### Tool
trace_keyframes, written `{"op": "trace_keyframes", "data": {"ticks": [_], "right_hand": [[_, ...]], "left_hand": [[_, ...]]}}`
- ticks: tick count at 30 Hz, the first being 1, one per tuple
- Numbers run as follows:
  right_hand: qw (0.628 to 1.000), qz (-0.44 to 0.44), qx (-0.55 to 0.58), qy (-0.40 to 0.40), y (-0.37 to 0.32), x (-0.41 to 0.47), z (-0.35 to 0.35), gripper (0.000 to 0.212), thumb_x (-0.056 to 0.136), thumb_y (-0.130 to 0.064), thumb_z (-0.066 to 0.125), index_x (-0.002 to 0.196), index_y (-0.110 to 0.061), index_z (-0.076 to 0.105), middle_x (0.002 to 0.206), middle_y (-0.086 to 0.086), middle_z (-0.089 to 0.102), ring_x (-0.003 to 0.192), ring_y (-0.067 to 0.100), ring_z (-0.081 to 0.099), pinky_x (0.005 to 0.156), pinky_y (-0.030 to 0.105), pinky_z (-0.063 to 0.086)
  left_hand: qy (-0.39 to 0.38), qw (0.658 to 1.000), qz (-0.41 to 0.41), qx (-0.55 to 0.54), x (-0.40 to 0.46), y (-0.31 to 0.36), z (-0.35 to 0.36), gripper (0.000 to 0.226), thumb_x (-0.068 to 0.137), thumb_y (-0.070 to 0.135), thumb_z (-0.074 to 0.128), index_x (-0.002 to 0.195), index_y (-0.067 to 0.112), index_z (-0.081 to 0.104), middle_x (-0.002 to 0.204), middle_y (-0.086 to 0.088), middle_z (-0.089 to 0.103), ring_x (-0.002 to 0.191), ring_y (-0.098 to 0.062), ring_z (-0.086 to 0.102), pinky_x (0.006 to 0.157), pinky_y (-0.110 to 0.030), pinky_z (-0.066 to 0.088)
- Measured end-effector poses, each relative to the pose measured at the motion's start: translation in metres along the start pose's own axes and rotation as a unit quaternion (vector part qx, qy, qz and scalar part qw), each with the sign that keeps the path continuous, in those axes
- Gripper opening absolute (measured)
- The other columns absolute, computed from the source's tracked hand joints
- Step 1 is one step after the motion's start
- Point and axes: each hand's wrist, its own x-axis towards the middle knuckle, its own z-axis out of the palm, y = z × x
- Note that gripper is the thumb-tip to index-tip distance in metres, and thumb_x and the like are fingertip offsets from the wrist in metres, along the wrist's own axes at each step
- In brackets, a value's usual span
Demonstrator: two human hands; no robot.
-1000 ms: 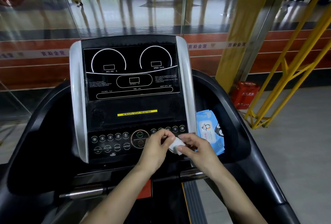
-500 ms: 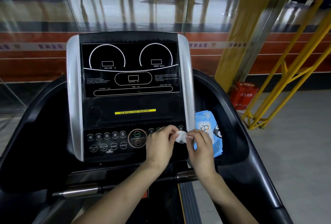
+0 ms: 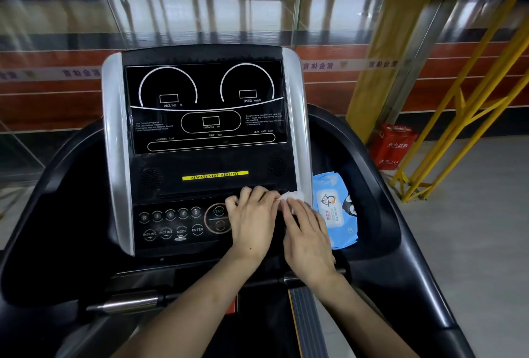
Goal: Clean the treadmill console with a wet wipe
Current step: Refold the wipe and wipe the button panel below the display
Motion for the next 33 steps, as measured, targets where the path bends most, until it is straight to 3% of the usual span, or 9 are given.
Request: {"op": "trace_keyframes", "data": {"ticks": [2, 5, 8, 12, 16, 18, 21, 29, 33], "right_hand": [[1.000, -0.002, -0.016, -0.001, -0.002, 0.005, -0.001, 0.063, 0.091, -0.006, 0.051, 0.154, -0.011, 0.046, 0.155, 0.012, 0.048, 0.146, 0.031, 0.044, 0.124, 0.048, 0.031], [1.000, -0.004, -0.024, -0.012, -0.005, 0.008, 0.001, 0.063, 0.093, -0.013, 0.046, 0.155, -0.010, 0.045, 0.166, 0.012, 0.036, 0.156, 0.029, 0.031, 0.126, 0.049, 0.028], [0.999, 0.011, -0.029, -0.036, -0.008, 0.003, 0.004, 0.068, 0.098, -0.028, 0.043, 0.163, -0.013, 0.030, 0.174, 0.005, 0.017, 0.162, 0.021, 0.012, 0.128, 0.050, 0.021], [0.996, 0.029, -0.056, -0.068, -0.012, 0.004, 0.005, 0.068, 0.109, -0.046, 0.030, 0.168, -0.023, 0.003, 0.176, -0.003, -0.002, 0.162, 0.016, -0.005, 0.130, 0.054, 0.006], [0.992, 0.053, -0.070, -0.093, -0.015, 0.007, 0.010, 0.069, 0.110, -0.055, 0.021, 0.167, -0.024, -0.001, 0.176, -0.002, -0.004, 0.162, 0.018, -0.008, 0.129, 0.058, 0.003], [0.991, 0.054, -0.064, -0.104, -0.015, -0.009, 0.013, 0.069, 0.110, -0.054, 0.023, 0.167, -0.024, 0.000, 0.176, -0.002, -0.004, 0.162, 0.018, -0.007, 0.129, 0.061, 0.006], [0.991, 0.040, -0.055, -0.118, -0.015, -0.038, 0.014, 0.068, 0.110, -0.054, 0.024, 0.167, -0.024, 0.003, 0.176, -0.003, -0.003, 0.162, 0.019, -0.004, 0.127, 0.063, 0.011], [0.991, 0.058, -0.041, -0.113, -0.019, 0.013, 0.008, 0.067, 0.110, -0.057, 0.020, 0.167, -0.030, -0.003, 0.175, -0.008, -0.007, 0.161, 0.014, -0.012, 0.128, 0.061, -0.003], [0.990, 0.044, -0.046, -0.123, -0.023, -0.021, 0.010, 0.067, 0.110, -0.054, 0.023, 0.167, -0.027, 0.000, 0.176, -0.007, -0.005, 0.162, 0.016, -0.007, 0.128, 0.063, 0.006]], "left_hand": [[-0.008, 1.000, 0.011, 0.016, 0.000, -0.004, -0.001, 0.012, 0.098, 0.036, 0.065, 0.106, 0.035, 0.074, 0.102, 0.013, 0.067, 0.097, -0.019, 0.057, 0.084, -0.040, 0.034], [-0.010, 0.999, 0.037, 0.027, -0.003, -0.009, -0.007, 0.018, 0.096, 0.027, 0.066, 0.111, 0.032, 0.074, 0.104, 0.010, 0.065, 0.097, -0.020, 0.058, 0.083, -0.040, 0.038], [-0.009, 0.998, 0.057, 0.027, -0.009, -0.018, -0.017, 0.031, 0.091, 0.018, 0.066, 0.119, 0.029, 0.072, 0.115, 0.007, 0.062, 0.105, -0.021, 0.057, 0.088, -0.040, 0.040], [-0.008, 0.996, 0.075, 0.044, -0.017, -0.035, -0.027, 0.047, 0.088, 0.017, 0.067, 0.134, 0.025, 0.065, 0.140, -0.002, 0.056, 0.129, -0.030, 0.049, 0.104, -0.048, 0.040], [-0.045, 0.995, 0.068, 0.064, -0.025, -0.055, -0.031, 0.061, 0.096, 0.024, 0.058, 0.156, 0.020, 0.044, 0.165, -0.004, 0.038, 0.154, -0.032, 0.030, 0.125, -0.058, 0.022], [-0.064, 0.993, 0.066, 0.076, -0.031, -0.067, -0.031, 0.064, 0.102, 0.031, 0.050, 0.163, 0.020, 0.031, 0.173, -0.003, 0.022, 0.161, -0.030, 0.011, 0.128, -0.061, 0.010], [-0.084, 0.990, 0.072, 0.088, -0.036, -0.080, -0.029, 0.065, 0.106, 0.040, 0.040, 0.166, 0.021, 0.020, 0.176, -0.001, 0.008, 0.162, -0.027, -0.003, 0.128, -0.063, 0.007], [-0.099, 0.984, 0.094, 0.114, -0.035, -0.084, -0.033, 0.067, 0.106, 0.047, 0.032, 0.166, 0.019, 0.018, 0.175, 0.000, 0.007, 0.162, -0.025, -0.002, 0.126, -0.066, 0.007], [-0.082, 0.988, 0.074, 0.112, -0.033, -0.094, -0.038, 0.065, 0.109, 0.043, 0.037, 0.166, 0.020, 0.016, 0.175, 0.001, 0.007, 0.162, -0.024, -0.003, 0.125, -0.068, -0.001]]}}
